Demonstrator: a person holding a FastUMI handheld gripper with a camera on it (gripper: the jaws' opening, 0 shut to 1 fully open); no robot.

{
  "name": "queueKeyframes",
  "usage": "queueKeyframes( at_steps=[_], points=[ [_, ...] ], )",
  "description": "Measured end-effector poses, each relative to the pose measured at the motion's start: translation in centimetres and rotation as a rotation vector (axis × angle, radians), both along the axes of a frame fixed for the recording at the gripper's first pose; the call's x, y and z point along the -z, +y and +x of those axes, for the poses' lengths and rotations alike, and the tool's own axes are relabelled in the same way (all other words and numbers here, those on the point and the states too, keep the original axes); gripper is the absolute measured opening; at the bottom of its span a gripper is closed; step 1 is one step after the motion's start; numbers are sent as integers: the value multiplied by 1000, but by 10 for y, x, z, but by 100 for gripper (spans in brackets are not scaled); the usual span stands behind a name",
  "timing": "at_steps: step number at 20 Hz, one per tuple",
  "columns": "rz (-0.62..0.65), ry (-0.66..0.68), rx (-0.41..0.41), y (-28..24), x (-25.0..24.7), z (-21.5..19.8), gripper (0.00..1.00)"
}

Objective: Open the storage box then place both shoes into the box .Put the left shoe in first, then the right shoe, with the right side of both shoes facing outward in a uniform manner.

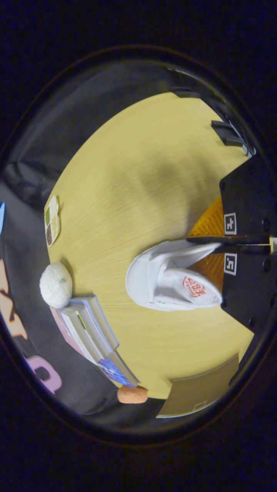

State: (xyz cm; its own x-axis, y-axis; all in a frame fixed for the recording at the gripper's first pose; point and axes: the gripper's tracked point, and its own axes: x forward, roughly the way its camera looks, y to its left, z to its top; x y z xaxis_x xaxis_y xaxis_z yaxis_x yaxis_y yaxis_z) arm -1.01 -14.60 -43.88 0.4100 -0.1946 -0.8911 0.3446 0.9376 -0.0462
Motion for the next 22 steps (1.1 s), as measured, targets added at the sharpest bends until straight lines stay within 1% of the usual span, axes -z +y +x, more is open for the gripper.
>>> queueKeyframes(
  at_steps=[1,3,5,6,10,12,14,19,22],
  points=[
    [73,-5,53,7,-1,-3,4],
    [126,-7,92,16,4,-6,4],
    [146,-12,91,28,-1,-10,4],
    [172,-17,86,42,-8,-13,4],
    [337,-53,52,114,-49,-21,4],
    [416,-71,23,156,-70,-20,4],
    [481,-89,-25,199,-91,-18,4],
    [633,-127,-198,319,-132,-20,3],
    [679,-142,-276,382,-142,-22,3]
  ],
)
